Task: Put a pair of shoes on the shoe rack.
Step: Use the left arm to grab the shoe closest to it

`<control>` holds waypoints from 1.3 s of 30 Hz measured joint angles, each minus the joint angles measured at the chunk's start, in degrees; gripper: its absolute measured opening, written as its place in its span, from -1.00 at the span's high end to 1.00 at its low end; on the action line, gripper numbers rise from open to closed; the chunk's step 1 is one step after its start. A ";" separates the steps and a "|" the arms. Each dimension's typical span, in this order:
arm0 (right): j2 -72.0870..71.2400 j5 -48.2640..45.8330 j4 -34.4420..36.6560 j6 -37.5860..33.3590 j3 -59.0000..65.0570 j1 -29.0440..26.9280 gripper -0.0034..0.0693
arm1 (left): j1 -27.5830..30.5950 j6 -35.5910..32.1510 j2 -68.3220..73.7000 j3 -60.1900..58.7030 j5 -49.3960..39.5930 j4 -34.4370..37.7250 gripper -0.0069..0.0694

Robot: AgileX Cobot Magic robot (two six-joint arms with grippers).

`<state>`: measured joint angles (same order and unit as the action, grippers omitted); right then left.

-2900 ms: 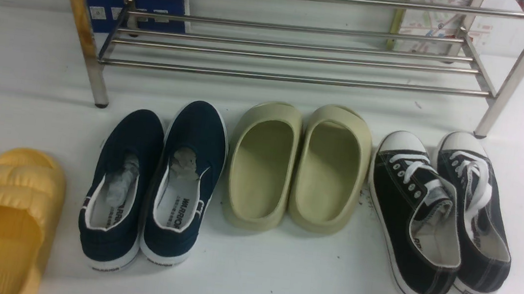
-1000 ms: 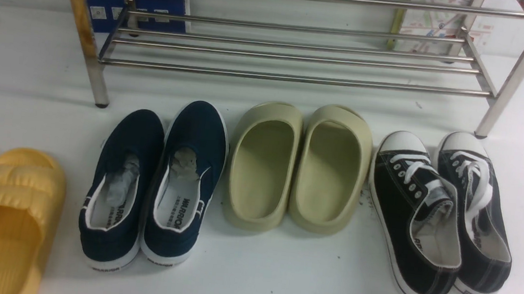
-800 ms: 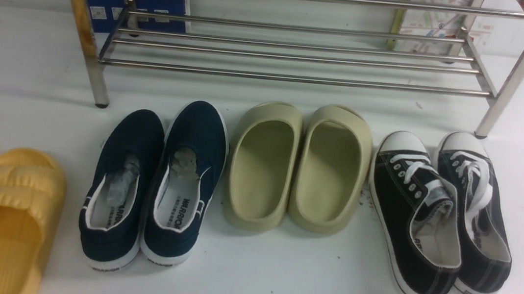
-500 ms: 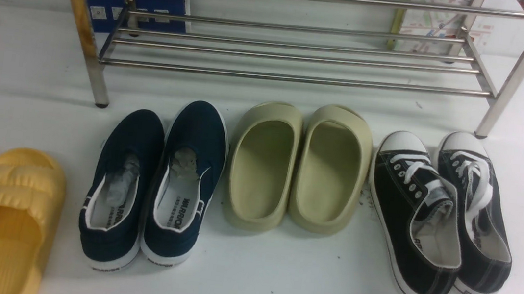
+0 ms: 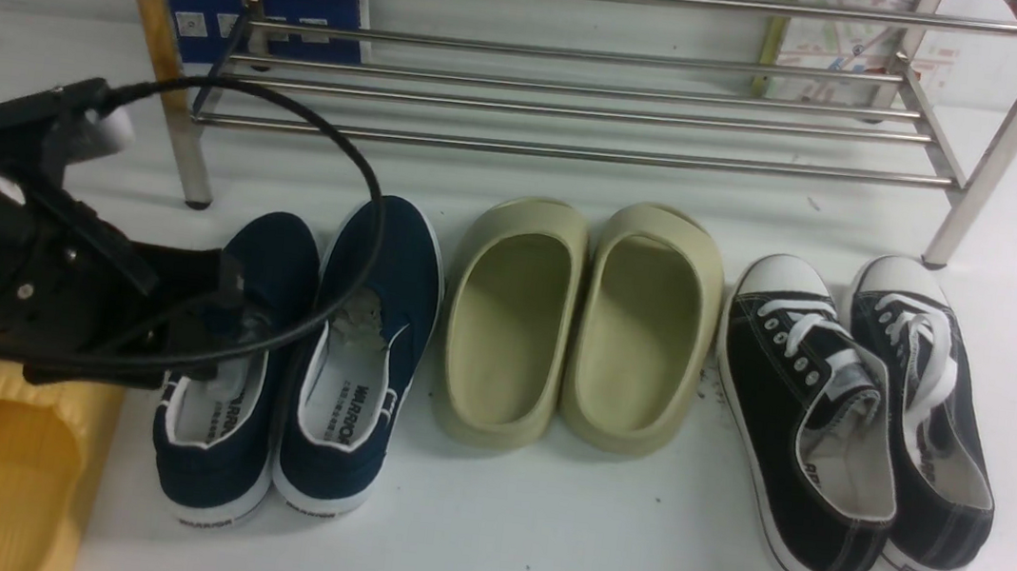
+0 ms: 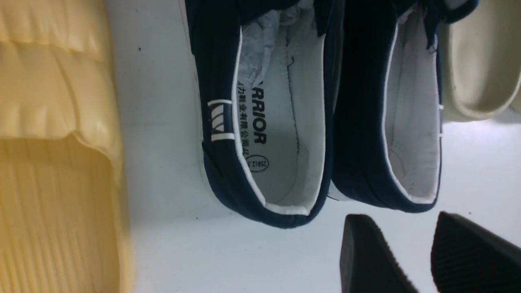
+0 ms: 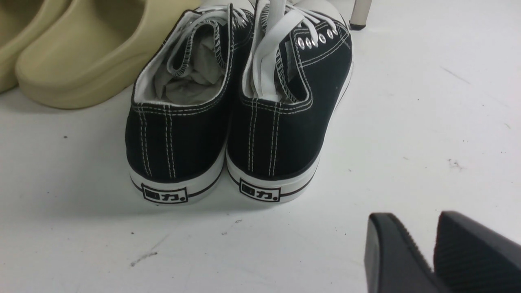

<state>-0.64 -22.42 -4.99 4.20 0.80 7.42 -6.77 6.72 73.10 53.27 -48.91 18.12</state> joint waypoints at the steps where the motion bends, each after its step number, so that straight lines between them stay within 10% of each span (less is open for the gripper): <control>1: 0.00 0.00 0.00 0.00 0.00 0.00 0.32 | -0.71 -0.01 1.29 0.88 -0.03 -0.74 0.09; 11: 0.00 0.00 0.00 0.00 0.00 0.00 0.30 | -11.45 18.68 12.84 7.81 -0.05 -22.81 -0.13; 23: 0.00 0.00 0.00 0.00 0.00 0.00 0.26 | -12.97 19.41 22.48 8.96 4.78 -25.68 -0.12; 39: 0.00 0.00 -0.05 0.00 0.00 0.00 0.25 | -13.01 20.06 27.75 10.20 5.87 -26.12 0.72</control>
<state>-0.64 -22.42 -5.04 4.20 0.80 7.42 -19.78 26.78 100.85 63.47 -43.04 -7.99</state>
